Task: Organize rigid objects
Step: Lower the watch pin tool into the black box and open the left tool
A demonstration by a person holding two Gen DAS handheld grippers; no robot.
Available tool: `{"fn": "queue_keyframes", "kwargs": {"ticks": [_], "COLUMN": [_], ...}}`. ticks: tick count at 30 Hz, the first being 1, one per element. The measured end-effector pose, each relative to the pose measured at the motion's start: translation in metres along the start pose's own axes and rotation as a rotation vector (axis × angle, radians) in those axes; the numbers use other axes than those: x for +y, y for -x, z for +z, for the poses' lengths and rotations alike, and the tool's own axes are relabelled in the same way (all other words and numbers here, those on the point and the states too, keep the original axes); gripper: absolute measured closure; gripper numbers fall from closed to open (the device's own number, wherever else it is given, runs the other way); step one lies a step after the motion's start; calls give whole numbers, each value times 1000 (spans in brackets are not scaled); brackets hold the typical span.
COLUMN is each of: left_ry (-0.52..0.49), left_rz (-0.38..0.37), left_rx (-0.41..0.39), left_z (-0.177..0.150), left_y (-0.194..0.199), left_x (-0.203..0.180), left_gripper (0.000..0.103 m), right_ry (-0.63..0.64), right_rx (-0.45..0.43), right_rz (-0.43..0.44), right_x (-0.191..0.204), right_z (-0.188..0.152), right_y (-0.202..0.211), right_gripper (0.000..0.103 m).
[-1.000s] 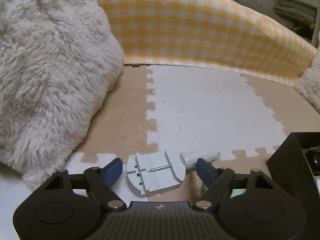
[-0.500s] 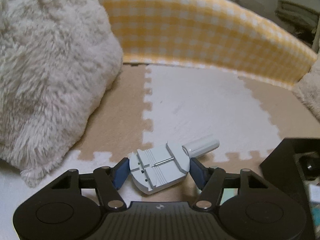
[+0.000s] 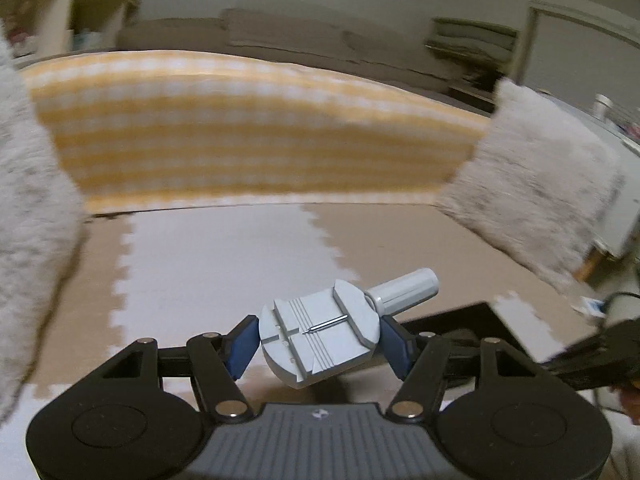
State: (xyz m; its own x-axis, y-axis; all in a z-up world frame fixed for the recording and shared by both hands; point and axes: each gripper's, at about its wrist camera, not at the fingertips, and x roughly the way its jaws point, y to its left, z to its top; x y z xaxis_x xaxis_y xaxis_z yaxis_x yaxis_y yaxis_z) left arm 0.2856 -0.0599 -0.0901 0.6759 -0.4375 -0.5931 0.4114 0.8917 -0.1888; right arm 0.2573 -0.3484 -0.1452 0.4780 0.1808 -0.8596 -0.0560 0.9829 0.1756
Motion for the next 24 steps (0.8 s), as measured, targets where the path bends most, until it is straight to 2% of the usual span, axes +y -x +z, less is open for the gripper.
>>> {"fn": "queue_keyframes", "kwargs": {"ticks": [6,11,15,16,17,18,24], "left_ry": [-46,-89,-104,-106,-106,-106,-106], "left_rz": [-42,-23,-11,-6,0,7,-1], "left_rx": [38,81,61,46,49,57,124], "left_z": [-6,-19,-24,-26,-27,-29,-32], "left_y": [-12,-22,-29,-29,-31,-32,-33], "left_x": [-34,-47,-49,-49,-48,-48,-49], "left_gripper": [38,38,37,34,25,22,21], "right_ry": [0,1,4,5,5,4,6], "right_rx": [0,0,1,1,1,1,2], "right_rz": [0,-1,-3,-4,-3,-3,-4], "right_x": [0,0,0,0,0,-1,0], "right_z": [0,0,0,0,-1,-1,-1], "right_y": [0,0,0,-1,-1,-1,-1], "right_gripper": [93,93,93,93,93,93,93]}}
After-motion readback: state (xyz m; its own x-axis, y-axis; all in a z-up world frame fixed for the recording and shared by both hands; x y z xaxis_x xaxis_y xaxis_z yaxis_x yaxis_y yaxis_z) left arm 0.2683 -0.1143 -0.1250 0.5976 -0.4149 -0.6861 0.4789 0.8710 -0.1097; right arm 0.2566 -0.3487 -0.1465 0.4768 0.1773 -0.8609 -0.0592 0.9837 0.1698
